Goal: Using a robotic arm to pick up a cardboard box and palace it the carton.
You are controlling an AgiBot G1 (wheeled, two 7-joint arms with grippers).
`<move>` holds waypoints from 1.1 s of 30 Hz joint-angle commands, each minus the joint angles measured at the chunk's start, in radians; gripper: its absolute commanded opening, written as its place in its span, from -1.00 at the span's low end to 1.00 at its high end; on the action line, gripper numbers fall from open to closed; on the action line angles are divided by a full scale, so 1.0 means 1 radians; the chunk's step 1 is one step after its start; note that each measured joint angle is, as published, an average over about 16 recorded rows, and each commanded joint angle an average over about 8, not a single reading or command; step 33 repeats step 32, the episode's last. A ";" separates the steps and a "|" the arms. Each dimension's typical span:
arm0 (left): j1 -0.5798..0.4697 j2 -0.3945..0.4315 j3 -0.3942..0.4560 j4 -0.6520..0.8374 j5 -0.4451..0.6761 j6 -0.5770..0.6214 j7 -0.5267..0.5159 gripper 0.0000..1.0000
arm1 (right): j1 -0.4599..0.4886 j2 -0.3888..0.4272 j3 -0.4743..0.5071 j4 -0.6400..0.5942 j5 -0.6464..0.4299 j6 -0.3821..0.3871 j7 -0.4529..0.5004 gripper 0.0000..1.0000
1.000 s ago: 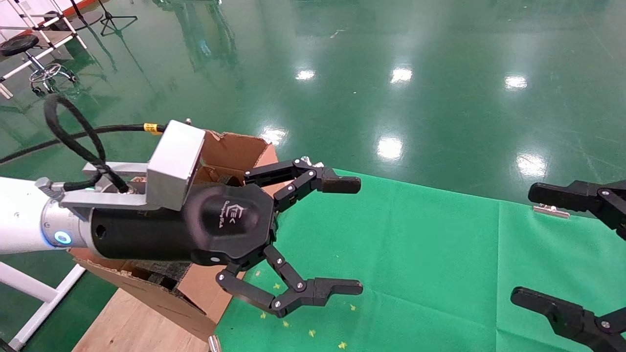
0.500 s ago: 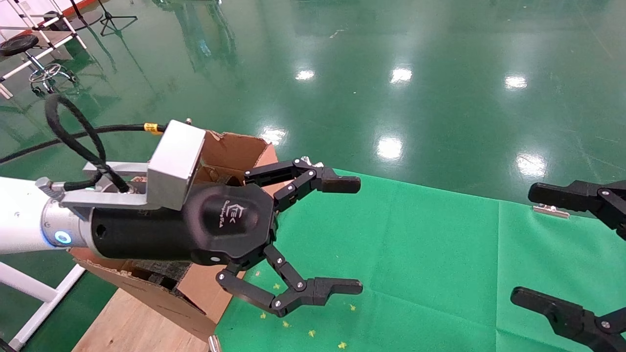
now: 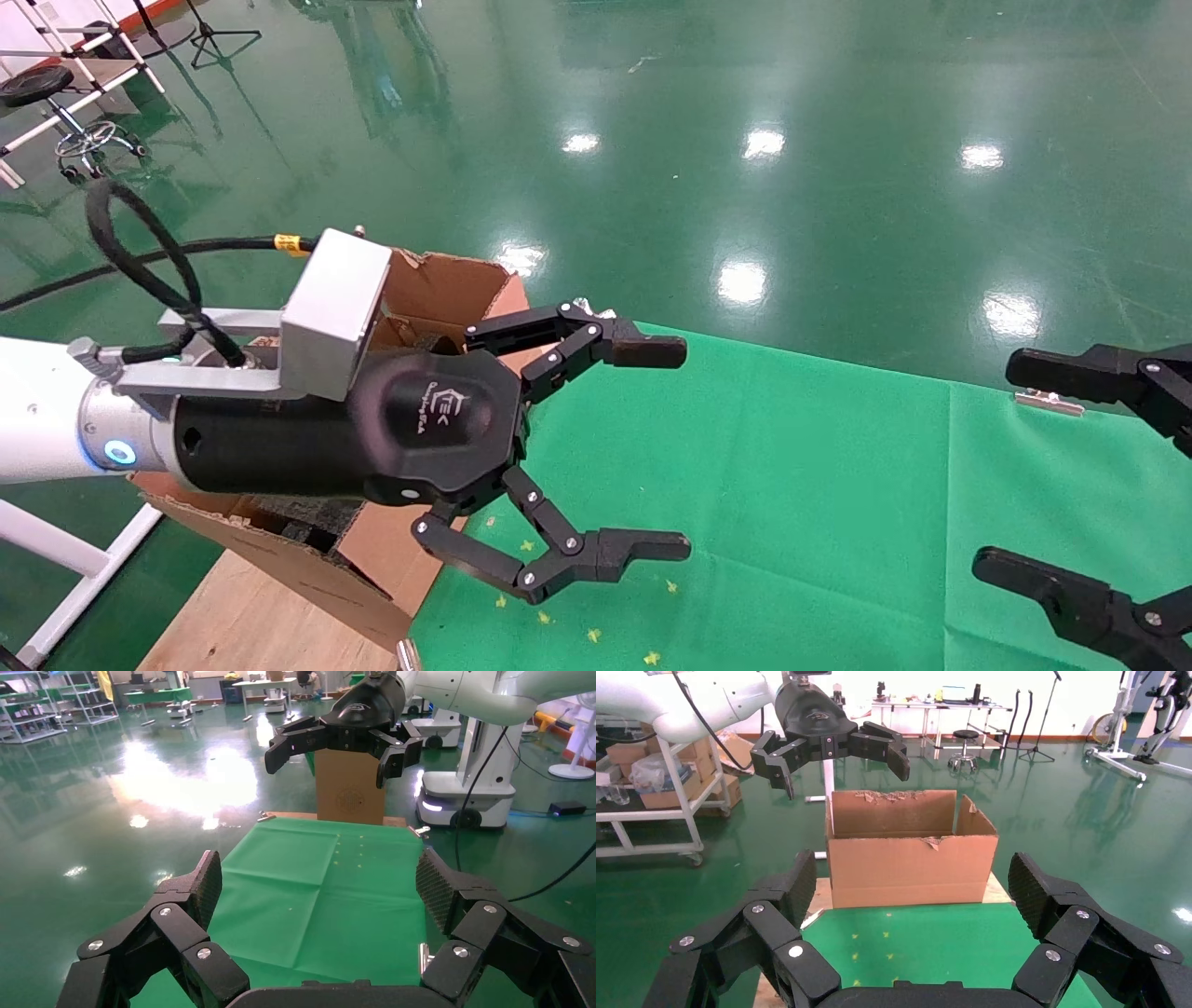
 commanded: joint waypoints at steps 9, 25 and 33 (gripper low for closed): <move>0.000 0.000 0.000 0.000 0.000 0.000 0.000 1.00 | 0.000 0.000 0.000 0.000 0.000 0.000 0.000 1.00; 0.000 0.000 0.000 0.000 0.000 0.000 0.000 1.00 | 0.000 0.000 0.000 0.000 0.000 0.000 0.000 1.00; 0.000 0.000 0.000 0.000 0.000 0.000 0.000 1.00 | 0.000 0.000 0.000 0.000 0.000 0.000 0.000 1.00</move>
